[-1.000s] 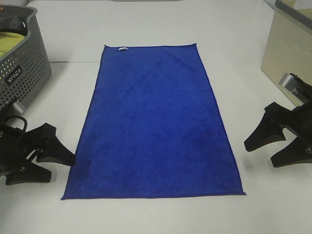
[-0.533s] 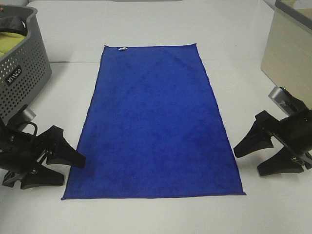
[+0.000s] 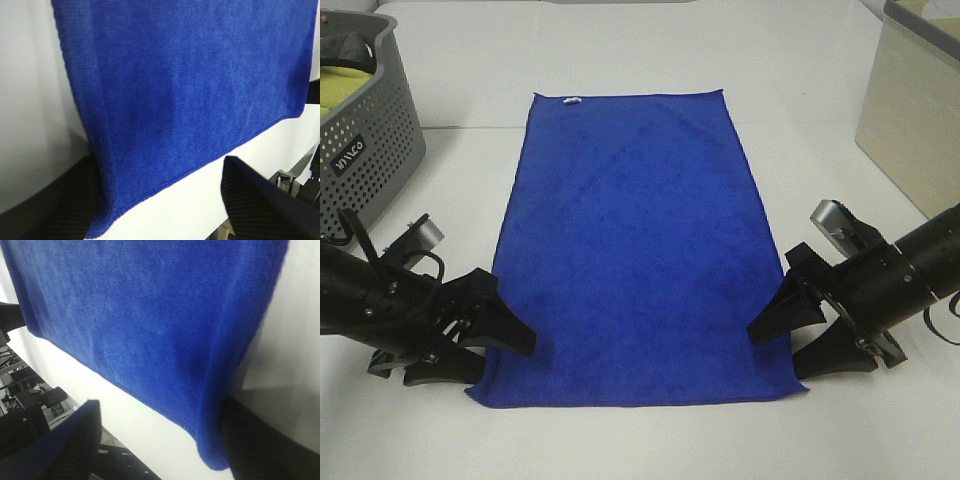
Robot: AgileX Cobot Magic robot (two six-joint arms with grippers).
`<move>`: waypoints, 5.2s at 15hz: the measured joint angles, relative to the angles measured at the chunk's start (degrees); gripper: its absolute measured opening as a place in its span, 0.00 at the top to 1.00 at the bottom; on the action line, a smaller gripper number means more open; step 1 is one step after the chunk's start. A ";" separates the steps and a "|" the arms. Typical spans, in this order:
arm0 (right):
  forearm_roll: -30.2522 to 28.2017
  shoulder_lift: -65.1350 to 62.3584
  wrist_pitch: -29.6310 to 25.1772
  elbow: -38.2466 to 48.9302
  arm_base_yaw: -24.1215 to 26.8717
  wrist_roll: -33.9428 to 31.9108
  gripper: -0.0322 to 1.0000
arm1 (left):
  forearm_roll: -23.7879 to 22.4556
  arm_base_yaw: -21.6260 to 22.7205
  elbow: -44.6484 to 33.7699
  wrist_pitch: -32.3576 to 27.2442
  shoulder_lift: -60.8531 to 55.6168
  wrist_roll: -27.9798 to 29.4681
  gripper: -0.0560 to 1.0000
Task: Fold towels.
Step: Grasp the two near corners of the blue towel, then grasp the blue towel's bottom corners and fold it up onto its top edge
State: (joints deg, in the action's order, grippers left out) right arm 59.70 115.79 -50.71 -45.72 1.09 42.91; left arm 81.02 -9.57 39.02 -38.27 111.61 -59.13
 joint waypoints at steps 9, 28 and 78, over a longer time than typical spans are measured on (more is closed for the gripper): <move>-6.42 -0.80 4.13 0.17 0.00 -5.67 0.95 | -6.82 -1.32 0.74 4.18 -2.98 7.05 0.94; -10.94 -15.64 3.27 -6.59 0.00 -8.02 0.95 | -21.94 -1.38 5.33 2.58 -18.16 27.73 0.94; -35.41 25.73 -18.74 -76.32 -4.58 -33.35 0.18 | -51.17 3.04 71.51 -16.96 27.90 58.67 0.27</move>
State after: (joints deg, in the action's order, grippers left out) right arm 24.29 141.52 -69.44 -122.04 -3.50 9.57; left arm 29.85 -6.53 110.52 -55.23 139.52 -0.46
